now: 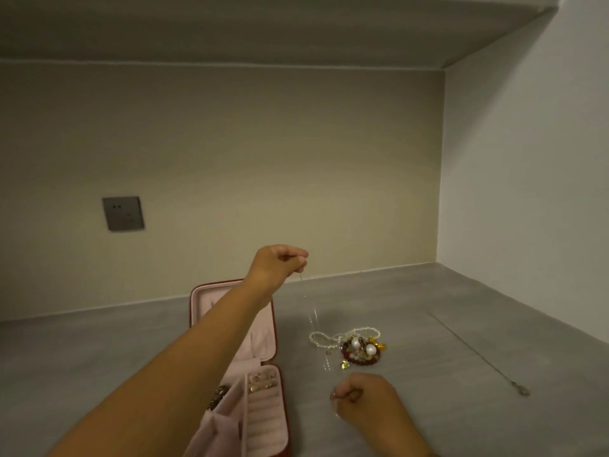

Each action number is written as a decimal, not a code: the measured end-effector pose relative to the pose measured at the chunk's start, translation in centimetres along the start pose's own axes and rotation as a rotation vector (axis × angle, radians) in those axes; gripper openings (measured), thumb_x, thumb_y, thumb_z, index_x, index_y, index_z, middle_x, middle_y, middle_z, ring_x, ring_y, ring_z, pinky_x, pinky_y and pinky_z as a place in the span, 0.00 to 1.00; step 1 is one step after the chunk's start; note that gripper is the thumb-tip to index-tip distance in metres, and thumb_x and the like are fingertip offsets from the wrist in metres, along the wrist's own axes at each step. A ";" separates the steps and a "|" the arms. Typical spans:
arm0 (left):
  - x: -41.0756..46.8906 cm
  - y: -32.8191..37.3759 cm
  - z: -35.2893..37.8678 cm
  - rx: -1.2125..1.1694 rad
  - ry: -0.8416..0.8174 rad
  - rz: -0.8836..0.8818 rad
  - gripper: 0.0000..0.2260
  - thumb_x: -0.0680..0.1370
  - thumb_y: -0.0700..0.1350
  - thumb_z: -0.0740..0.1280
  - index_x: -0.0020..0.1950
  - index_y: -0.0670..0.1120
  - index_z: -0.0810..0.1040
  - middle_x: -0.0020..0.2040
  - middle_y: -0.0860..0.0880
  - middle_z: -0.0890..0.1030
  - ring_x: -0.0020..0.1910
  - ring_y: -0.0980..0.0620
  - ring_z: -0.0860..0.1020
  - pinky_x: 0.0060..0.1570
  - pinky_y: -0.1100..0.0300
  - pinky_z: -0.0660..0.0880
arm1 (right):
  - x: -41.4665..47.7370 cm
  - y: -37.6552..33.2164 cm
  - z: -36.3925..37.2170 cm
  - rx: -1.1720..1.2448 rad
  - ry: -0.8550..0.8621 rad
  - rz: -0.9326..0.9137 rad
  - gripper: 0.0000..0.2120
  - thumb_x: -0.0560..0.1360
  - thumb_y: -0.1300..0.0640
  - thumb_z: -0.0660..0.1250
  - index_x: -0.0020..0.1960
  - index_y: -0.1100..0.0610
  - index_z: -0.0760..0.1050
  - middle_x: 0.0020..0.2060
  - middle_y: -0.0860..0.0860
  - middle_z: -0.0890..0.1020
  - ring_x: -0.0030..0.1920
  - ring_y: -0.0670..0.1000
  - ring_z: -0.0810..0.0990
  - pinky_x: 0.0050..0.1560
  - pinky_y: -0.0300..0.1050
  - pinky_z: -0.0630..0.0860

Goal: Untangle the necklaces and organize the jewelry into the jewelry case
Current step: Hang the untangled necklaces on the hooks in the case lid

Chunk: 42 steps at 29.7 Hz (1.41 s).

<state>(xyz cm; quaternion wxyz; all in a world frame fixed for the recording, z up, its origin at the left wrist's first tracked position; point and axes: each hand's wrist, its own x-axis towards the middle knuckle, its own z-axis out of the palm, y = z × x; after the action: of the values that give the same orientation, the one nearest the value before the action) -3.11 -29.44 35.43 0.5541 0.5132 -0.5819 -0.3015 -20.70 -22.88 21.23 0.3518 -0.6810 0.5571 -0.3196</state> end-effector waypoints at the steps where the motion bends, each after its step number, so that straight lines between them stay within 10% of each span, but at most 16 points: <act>1: -0.5 0.2 -1.0 0.008 -0.001 0.018 0.06 0.77 0.33 0.66 0.52 0.38 0.80 0.37 0.45 0.80 0.35 0.55 0.78 0.33 0.73 0.72 | 0.1 -0.2 0.5 0.029 0.017 -0.038 0.15 0.66 0.60 0.74 0.26 0.44 0.76 0.23 0.43 0.78 0.31 0.41 0.77 0.41 0.30 0.74; 9: -4.4 -1.7 -5.8 0.062 -0.126 0.012 0.06 0.73 0.30 0.69 0.47 0.39 0.81 0.36 0.46 0.83 0.33 0.56 0.81 0.38 0.67 0.76 | 3.2 -4.9 2.1 0.279 0.126 -0.216 0.08 0.69 0.62 0.73 0.47 0.54 0.79 0.41 0.48 0.81 0.41 0.47 0.79 0.43 0.33 0.75; 13: -5.9 -4.5 -6.7 0.089 -0.098 -0.026 0.06 0.72 0.30 0.70 0.43 0.39 0.82 0.33 0.49 0.83 0.32 0.56 0.80 0.39 0.67 0.77 | 4.7 -8.2 2.6 0.378 -0.004 -0.240 0.11 0.74 0.61 0.69 0.56 0.56 0.77 0.42 0.50 0.82 0.31 0.41 0.78 0.32 0.32 0.72; 27: -4.4 -8.9 -9.3 0.101 0.043 0.044 0.09 0.74 0.34 0.69 0.51 0.45 0.78 0.39 0.41 0.84 0.40 0.46 0.83 0.49 0.49 0.80 | 8.4 -11.6 7.3 0.494 -0.120 -0.208 0.05 0.74 0.67 0.67 0.48 0.63 0.81 0.31 0.52 0.80 0.25 0.42 0.73 0.27 0.33 0.69; 34: -1.1 -8.6 -10.2 1.080 0.359 0.399 0.19 0.75 0.53 0.68 0.65 0.49 0.75 0.62 0.50 0.78 0.64 0.47 0.73 0.68 0.49 0.54 | 11.2 -12.7 7.9 -0.162 0.394 -0.589 0.02 0.72 0.58 0.71 0.41 0.54 0.81 0.37 0.47 0.80 0.36 0.45 0.76 0.37 0.39 0.72; 42: -0.8 -9.0 -10.2 1.132 0.138 0.265 0.21 0.77 0.57 0.62 0.70 0.56 0.68 0.66 0.56 0.73 0.65 0.54 0.68 0.66 0.55 0.53 | 13.2 -13.0 8.4 -0.414 0.589 -0.715 0.08 0.62 0.57 0.79 0.33 0.53 0.79 0.34 0.49 0.73 0.32 0.51 0.74 0.36 0.44 0.69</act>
<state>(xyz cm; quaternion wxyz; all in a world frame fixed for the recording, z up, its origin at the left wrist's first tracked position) 8.86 -29.16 28.96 0.2632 0.6708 -0.6741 0.1624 -4.50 -33.14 28.03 -0.0942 -0.7656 0.4162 -0.4815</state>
